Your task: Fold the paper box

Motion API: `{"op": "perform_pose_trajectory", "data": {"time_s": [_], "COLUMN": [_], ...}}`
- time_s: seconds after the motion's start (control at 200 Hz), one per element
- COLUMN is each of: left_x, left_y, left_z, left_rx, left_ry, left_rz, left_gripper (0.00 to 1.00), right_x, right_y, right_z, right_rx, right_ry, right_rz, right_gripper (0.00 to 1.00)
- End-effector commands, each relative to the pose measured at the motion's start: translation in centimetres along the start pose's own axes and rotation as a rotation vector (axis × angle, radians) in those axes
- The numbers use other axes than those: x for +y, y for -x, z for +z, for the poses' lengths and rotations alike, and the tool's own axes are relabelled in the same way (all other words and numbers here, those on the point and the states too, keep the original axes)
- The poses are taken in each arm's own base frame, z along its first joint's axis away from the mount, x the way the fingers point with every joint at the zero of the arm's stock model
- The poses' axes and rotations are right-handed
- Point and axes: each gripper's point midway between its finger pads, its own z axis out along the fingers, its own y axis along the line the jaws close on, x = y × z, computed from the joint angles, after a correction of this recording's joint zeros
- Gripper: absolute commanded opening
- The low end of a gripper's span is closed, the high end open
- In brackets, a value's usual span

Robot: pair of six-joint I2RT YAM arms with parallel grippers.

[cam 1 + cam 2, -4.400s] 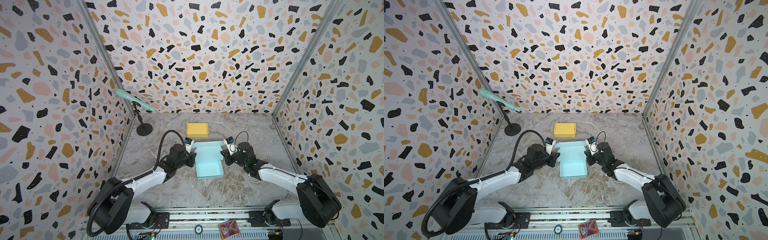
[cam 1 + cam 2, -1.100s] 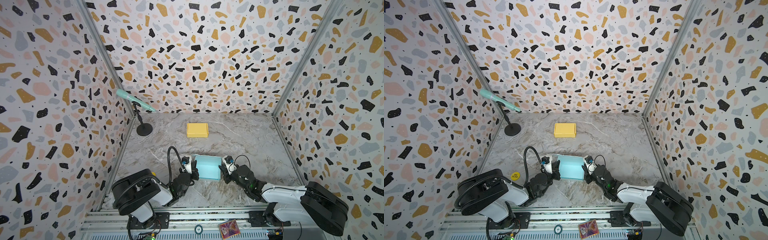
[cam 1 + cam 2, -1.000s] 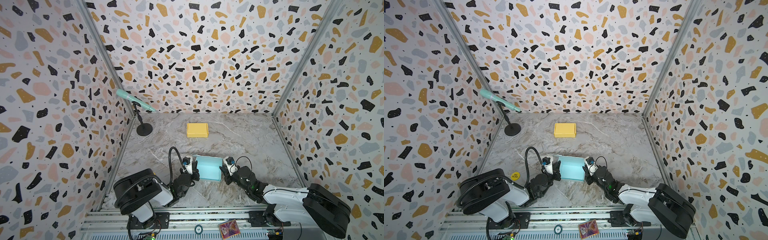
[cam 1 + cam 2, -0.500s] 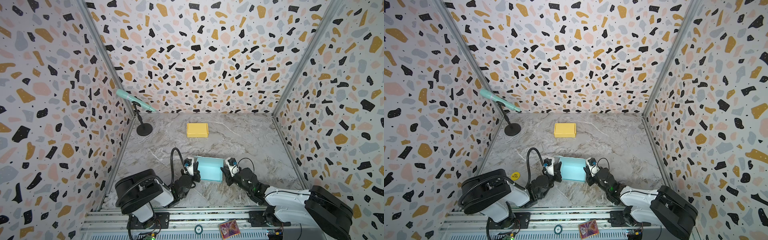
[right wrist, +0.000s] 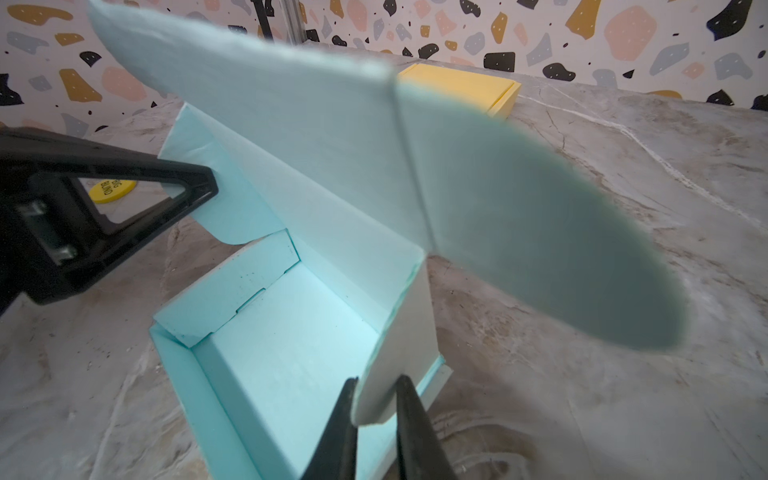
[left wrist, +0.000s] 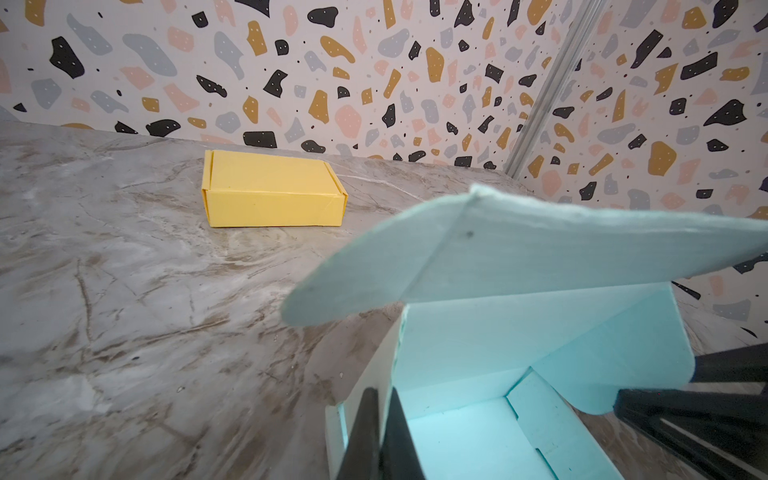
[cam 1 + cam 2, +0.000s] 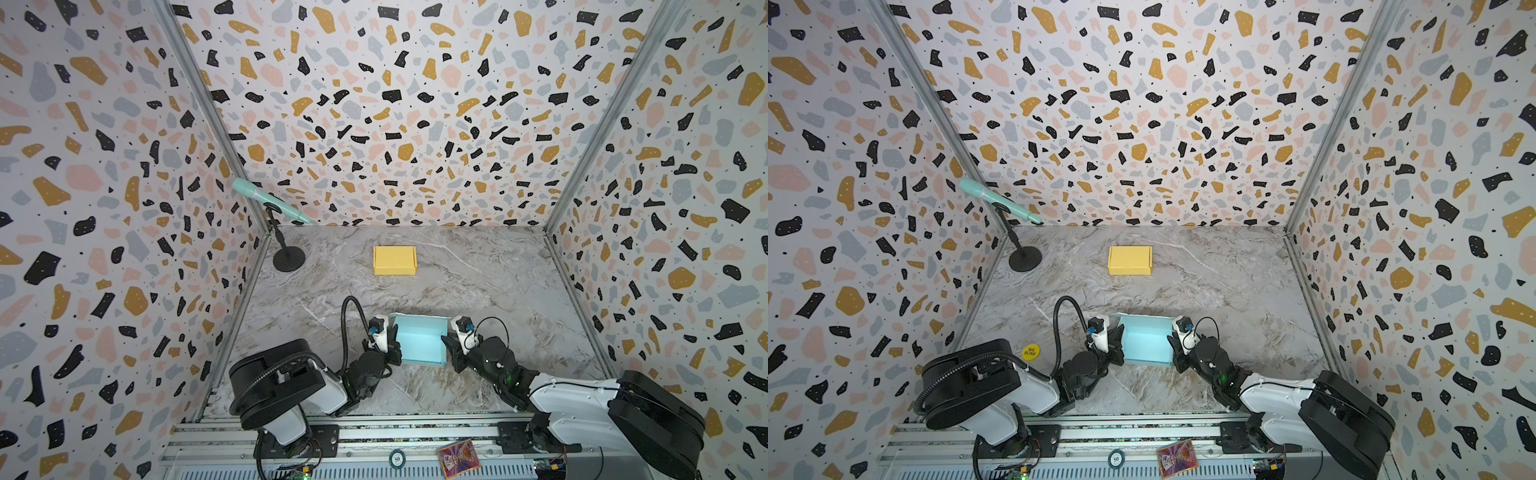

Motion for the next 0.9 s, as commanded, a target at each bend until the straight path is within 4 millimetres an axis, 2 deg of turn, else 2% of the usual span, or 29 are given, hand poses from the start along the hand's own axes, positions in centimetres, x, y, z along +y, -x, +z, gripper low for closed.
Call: {"op": "perform_pose_trajectory", "data": {"time_s": [0.0, 0.491, 0.621, 0.741, 0.896], "left_x": [-1.4, -1.3, -1.2, -1.3, -1.3], "left_y": [-2.2, -3.0, -3.0, -3.0, -3.1], "left_z": [-0.3, -0.3, -0.2, -0.1, 0.0], "left_rx": [0.079, 0.095, 0.095, 0.094, 0.097], "left_ry": [-0.065, -0.051, -0.045, -0.043, -0.04], "left_rz": [0.014, 0.05, 0.049, 0.048, 0.053], "left_gripper": [0.0, 0.0, 0.0, 0.0, 0.0], "right_x": [0.7, 0.2, 0.0, 0.0, 0.0], "right_y": [0.1, 0.2, 0.4, 1.4, 3.7], "right_z": [-0.3, -1.9, -2.7, -3.7, -5.3], "right_rx": [-0.016, -0.053, -0.07, -0.126, -0.22], "right_ry": [0.032, 0.021, 0.015, 0.026, 0.038], "right_rz": [-0.007, 0.044, 0.071, 0.106, 0.167], "right_gripper": [0.19, 0.2, 0.35, 0.46, 0.47]}}
